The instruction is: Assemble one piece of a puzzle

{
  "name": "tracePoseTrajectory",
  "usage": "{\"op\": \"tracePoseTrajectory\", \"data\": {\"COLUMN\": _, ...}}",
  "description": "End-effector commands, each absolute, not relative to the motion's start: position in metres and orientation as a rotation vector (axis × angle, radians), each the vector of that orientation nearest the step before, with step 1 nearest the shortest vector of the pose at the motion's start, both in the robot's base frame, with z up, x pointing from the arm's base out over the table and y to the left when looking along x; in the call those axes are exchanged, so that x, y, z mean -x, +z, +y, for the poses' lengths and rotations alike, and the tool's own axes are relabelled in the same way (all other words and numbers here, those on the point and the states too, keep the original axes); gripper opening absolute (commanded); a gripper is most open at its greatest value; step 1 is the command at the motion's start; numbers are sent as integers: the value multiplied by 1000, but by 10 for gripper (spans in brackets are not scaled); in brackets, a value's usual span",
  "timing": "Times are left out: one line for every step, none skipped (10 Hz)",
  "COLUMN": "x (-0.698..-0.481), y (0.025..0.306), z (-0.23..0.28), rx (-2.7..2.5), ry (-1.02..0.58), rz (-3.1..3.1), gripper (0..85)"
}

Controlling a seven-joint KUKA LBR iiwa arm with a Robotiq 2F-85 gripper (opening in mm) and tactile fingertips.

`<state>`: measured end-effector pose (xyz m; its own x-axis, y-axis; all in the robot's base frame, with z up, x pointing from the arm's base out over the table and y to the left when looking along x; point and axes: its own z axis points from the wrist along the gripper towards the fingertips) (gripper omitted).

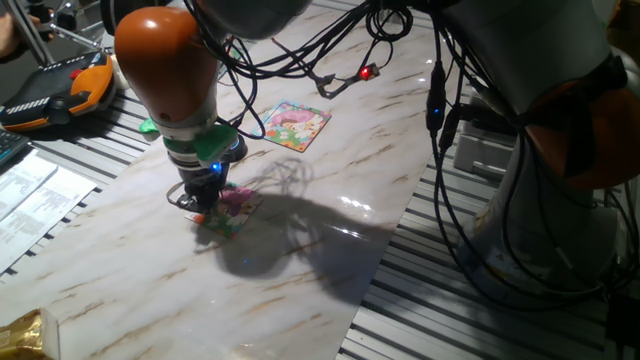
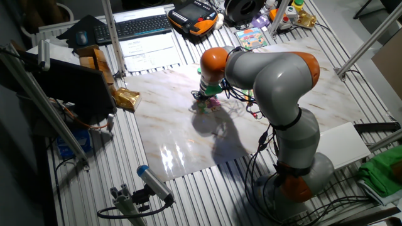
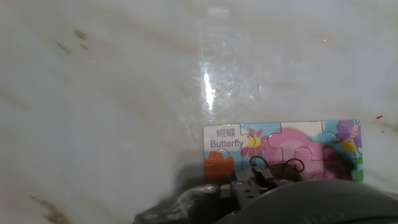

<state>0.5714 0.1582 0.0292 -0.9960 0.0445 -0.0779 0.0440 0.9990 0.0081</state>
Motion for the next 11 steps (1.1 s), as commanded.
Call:
{"op": "tracePoseTrajectory", "data": {"x": -571, "y": 31, "z": 156, "rx": -68, "ry": 12, "rz": 3064, "gripper": 7}}
{"op": "tracePoseTrajectory", "data": {"x": -571, "y": 35, "z": 152, "rx": -68, "ry": 15, "rz": 3067, "gripper": 7}}
{"op": "tracePoseTrajectory", "data": {"x": -570, "y": 41, "z": 147, "rx": -54, "ry": 12, "rz": 3073, "gripper": 7}}
{"op": "tracePoseTrajectory", "data": {"x": -569, "y": 42, "z": 141, "rx": -44, "ry": 9, "rz": 3075, "gripper": 7}}
{"op": "tracePoseTrajectory", "data": {"x": -568, "y": 40, "z": 137, "rx": -42, "ry": 4, "rz": 3070, "gripper": 7}}
{"op": "tracePoseTrajectory", "data": {"x": -568, "y": 39, "z": 134, "rx": -40, "ry": 14, "rz": 3067, "gripper": 7}}
{"op": "tracePoseTrajectory", "data": {"x": -569, "y": 41, "z": 131, "rx": -44, "ry": 18, "rz": 3066, "gripper": 7}}
{"op": "tracePoseTrajectory", "data": {"x": -568, "y": 50, "z": 126, "rx": -61, "ry": 28, "rz": 3067, "gripper": 7}}
{"op": "tracePoseTrajectory", "data": {"x": -568, "y": 59, "z": 116, "rx": -62, "ry": 49, "rz": 3073, "gripper": 7}}
{"op": "tracePoseTrajectory", "data": {"x": -567, "y": 68, "z": 105, "rx": -57, "ry": 59, "rz": 3076, "gripper": 7}}
{"op": "tracePoseTrajectory", "data": {"x": -568, "y": 79, "z": 93, "rx": -62, "ry": 59, "rz": 3076, "gripper": 7}}
